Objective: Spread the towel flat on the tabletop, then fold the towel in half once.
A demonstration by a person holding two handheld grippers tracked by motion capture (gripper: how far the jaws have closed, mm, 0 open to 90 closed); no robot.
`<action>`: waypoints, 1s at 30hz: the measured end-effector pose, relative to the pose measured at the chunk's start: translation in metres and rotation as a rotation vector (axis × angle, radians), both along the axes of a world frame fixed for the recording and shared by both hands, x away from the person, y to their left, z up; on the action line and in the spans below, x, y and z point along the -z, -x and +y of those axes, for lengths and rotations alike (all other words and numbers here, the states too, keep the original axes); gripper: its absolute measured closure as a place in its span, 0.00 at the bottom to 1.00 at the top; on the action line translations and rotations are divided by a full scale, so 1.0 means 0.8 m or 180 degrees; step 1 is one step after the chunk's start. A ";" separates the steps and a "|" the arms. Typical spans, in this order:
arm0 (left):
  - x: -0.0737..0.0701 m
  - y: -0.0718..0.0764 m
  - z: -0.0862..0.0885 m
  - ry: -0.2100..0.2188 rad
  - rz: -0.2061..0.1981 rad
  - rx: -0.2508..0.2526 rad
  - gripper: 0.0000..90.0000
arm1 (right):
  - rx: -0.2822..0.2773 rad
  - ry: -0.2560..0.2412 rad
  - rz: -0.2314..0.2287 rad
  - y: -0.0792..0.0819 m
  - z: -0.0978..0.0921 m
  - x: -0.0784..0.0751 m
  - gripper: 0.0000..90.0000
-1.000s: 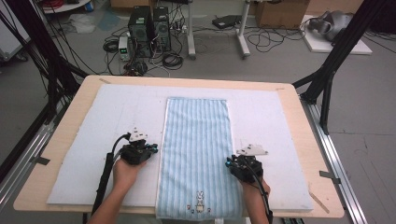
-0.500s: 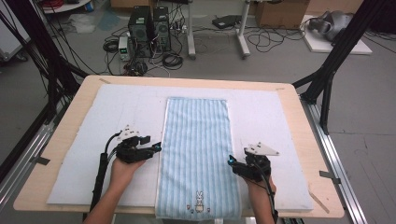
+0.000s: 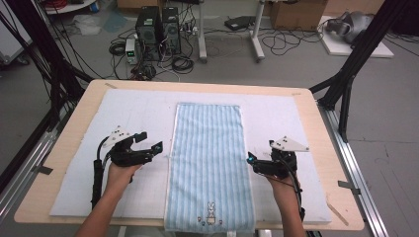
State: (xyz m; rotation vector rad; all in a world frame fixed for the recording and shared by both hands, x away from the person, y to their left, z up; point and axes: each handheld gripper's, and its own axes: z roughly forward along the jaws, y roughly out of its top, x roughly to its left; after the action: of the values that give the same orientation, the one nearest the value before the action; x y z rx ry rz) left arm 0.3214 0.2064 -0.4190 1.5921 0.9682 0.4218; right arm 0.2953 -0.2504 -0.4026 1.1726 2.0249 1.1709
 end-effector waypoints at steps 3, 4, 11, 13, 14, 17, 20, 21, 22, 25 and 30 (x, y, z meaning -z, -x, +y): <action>-0.004 -0.005 0.002 0.0001 -0.0001 -0.0024 0.19 | -0.0028 0.0008 -0.0054 -0.004 0.000 -0.006 0.13; -0.005 -0.008 0.003 -0.0007 0.0013 -0.0031 0.19 | -0.0037 0.0017 -0.0052 -0.006 0.001 -0.008 0.13; -0.008 -0.027 0.004 -0.0084 0.0067 -0.0025 0.19 | -0.0096 -0.0006 -0.0026 -0.030 0.004 -0.011 0.13; -0.011 -0.034 0.004 -0.0087 0.0099 -0.0003 0.19 | -0.0123 -0.0044 -0.0028 -0.035 0.004 -0.010 0.13; -0.013 -0.039 0.004 -0.0082 0.0108 -0.0005 0.19 | -0.0122 -0.0052 0.0000 -0.038 0.004 -0.009 0.13; -0.018 -0.053 0.002 -0.0085 0.0108 0.0005 0.19 | -0.0114 -0.0087 0.0051 -0.046 0.001 -0.006 0.13; -0.023 -0.069 -0.002 -0.0138 0.0133 0.0022 0.19 | -0.0093 -0.0137 0.0102 -0.052 -0.004 -0.002 0.13; -0.024 -0.075 -0.004 -0.0169 0.0158 0.0027 0.19 | -0.0098 -0.0144 0.0115 -0.054 -0.006 -0.001 0.13; -0.025 -0.081 -0.007 -0.0180 0.0180 0.0009 0.19 | -0.0100 -0.0140 0.0125 -0.055 -0.007 0.000 0.13; -0.029 -0.099 -0.017 -0.0170 0.0212 0.0005 0.19 | -0.0106 -0.0142 0.0150 -0.057 -0.010 0.001 0.13; -0.030 -0.123 -0.030 -0.0212 0.0265 -0.0034 0.20 | -0.0122 -0.0141 0.0167 -0.058 -0.016 -0.003 0.13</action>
State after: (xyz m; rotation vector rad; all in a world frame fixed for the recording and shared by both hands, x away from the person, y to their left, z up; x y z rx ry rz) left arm 0.4199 0.1821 -0.3951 1.6764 1.0355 0.4013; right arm 0.3414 -0.2630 -0.4004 1.2027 2.0786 1.2213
